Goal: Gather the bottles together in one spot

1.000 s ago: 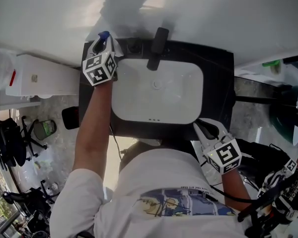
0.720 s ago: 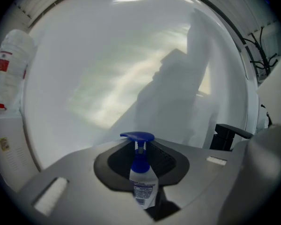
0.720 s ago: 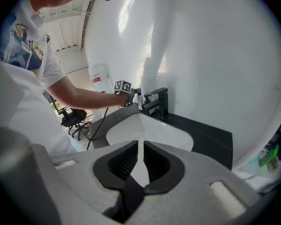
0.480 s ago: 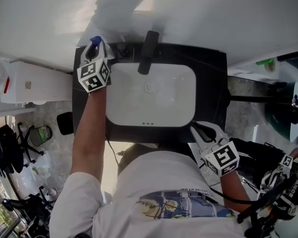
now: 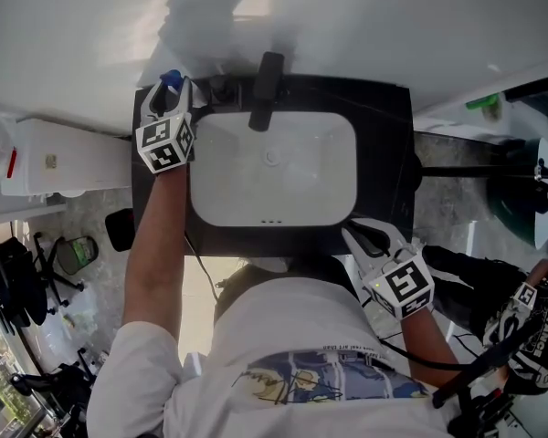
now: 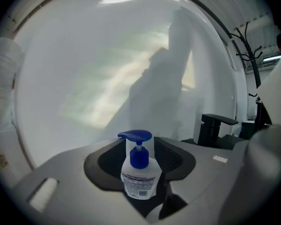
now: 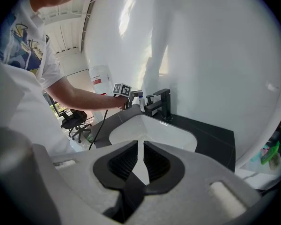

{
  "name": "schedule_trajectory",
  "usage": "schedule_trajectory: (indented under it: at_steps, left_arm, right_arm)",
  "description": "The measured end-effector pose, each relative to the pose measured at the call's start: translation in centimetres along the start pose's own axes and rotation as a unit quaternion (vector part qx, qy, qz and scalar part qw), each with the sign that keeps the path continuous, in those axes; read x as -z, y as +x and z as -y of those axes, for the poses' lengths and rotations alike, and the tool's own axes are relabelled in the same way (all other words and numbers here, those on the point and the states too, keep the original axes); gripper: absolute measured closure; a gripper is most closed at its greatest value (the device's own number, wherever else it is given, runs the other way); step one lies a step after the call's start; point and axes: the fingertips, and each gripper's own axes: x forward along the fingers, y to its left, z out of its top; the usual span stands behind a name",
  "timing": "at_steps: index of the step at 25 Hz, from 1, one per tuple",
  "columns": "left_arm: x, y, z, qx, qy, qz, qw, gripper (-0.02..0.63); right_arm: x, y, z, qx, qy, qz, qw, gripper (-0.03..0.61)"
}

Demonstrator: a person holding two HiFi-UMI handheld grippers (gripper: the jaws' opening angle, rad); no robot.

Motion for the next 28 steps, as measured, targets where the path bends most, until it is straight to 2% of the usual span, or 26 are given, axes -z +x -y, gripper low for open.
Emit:
schedule_trajectory:
  at_steps: [3,9,15,19,22,28]
  left_arm:
    - [0.5,-0.7,-0.1,0.008,0.017,-0.009,0.9998,0.396]
    - [1.3,-5.1,-0.5,0.025,0.026,-0.017,0.9992,0.392]
    - [1.5,-12.0,0.8,0.069,0.031,-0.030,0.9966,0.462]
    - [1.2,-16.9,2.1,0.104,0.043,-0.036,0.9929,0.549]
    - [1.9,-20.7,3.2,0.141,0.056,-0.047,0.9873,0.606]
    - [2.2,-28.9,8.0,0.236,0.048,-0.071,0.9679,0.612]
  right_arm:
    - [0.0,0.1,-0.7,0.003,0.003,0.004,1.000,0.541]
    - [-0.7,0.5,-2.5,0.014,0.002,0.021,1.000,0.541]
    - [-1.6,1.0,-5.1,0.022,-0.007,0.041,0.999,0.541]
    - [-2.1,1.0,-7.4,0.031,-0.017,0.055,0.998,0.549]
    - [-2.2,0.9,-9.4,0.042,-0.024,0.065,0.997,0.557]
    - [-1.6,-0.1,-13.3,0.065,-0.029,0.078,0.994,0.577]
